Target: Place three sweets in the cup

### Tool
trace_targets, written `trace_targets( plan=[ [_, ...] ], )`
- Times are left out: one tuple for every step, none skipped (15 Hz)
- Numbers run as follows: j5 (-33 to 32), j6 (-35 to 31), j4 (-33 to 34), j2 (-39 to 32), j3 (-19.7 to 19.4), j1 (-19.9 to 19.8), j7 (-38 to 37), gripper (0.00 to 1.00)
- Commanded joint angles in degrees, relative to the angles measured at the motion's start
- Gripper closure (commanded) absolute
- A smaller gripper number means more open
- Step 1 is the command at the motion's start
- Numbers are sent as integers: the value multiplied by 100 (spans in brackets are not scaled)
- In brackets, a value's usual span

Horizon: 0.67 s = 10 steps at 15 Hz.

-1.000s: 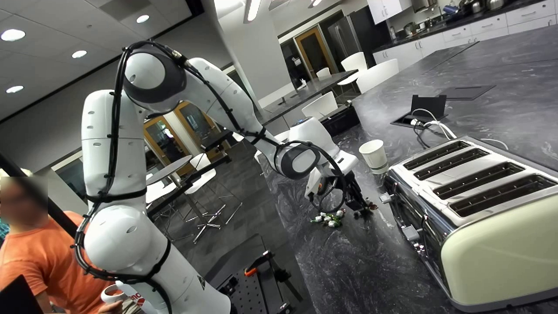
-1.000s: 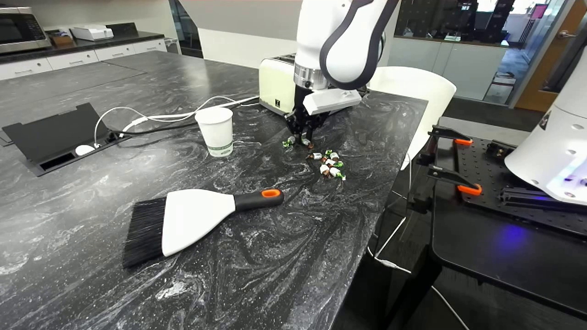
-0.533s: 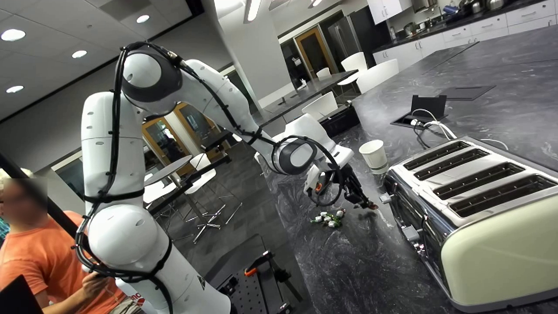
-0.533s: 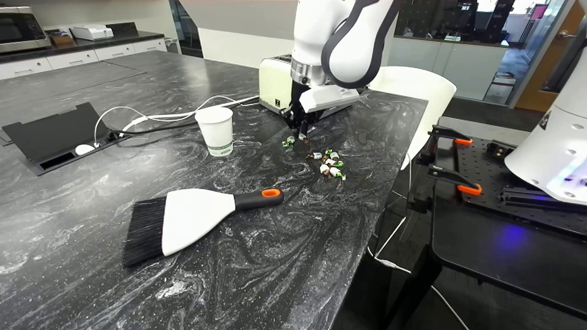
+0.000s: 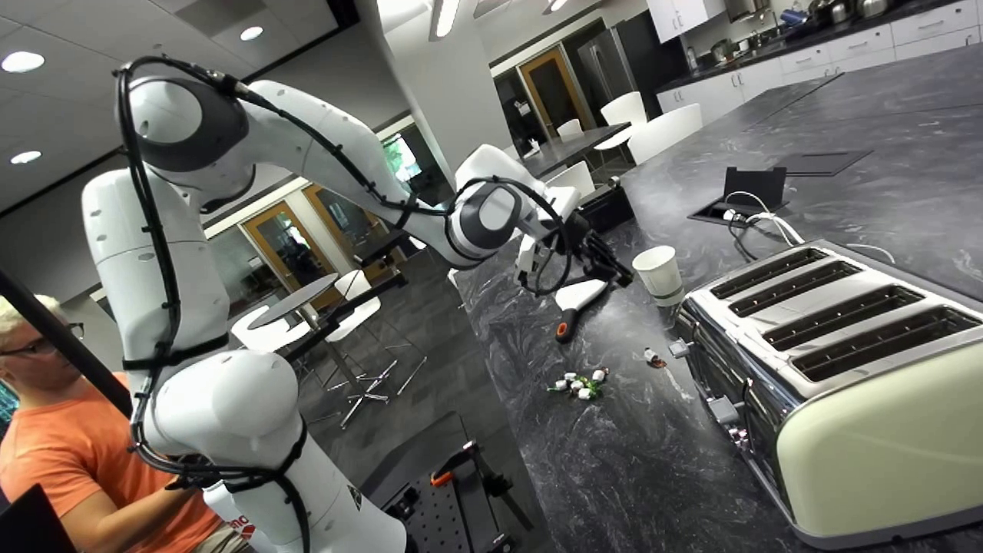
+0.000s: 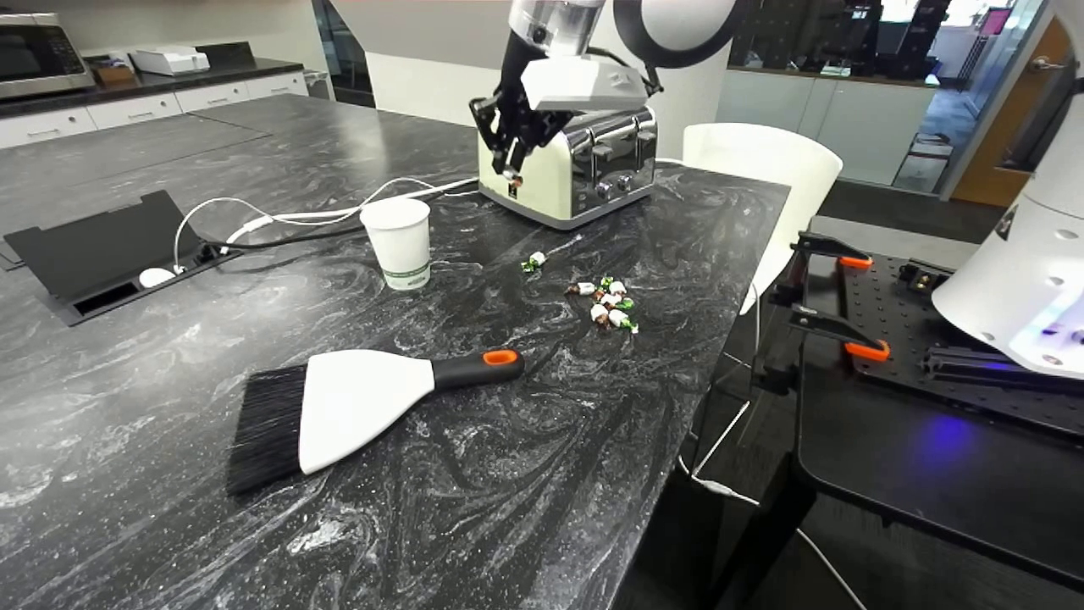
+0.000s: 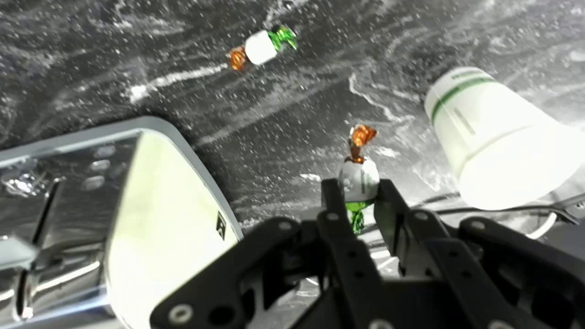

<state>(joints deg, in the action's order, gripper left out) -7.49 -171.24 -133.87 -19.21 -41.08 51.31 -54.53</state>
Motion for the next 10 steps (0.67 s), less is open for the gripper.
trace_targets(
  plan=[
    [-400, 5, 465, -147, -775, 934, -718, 94],
    [-380, 41, 621, -230, -821, 1059, -810, 94],
    [-337, 77, 802, -351, -837, 1155, -889, 94],
    [-285, 119, 943, -426, -791, 1186, -900, 94],
    [-272, 145, 1105, -571, -784, 1231, -959, 94],
    [-218, 232, 1283, -721, -674, 1182, -934, 94],
    [-245, 301, 1443, -867, -609, 1126, -987, 94],
    [-219, 401, 1610, -1042, -544, 1064, -986, 94],
    [-214, 487, 1743, -1186, -505, 1022, -1015, 94],
    [-200, 586, 1887, -1351, -445, 939, -1035, 94]
  ],
)
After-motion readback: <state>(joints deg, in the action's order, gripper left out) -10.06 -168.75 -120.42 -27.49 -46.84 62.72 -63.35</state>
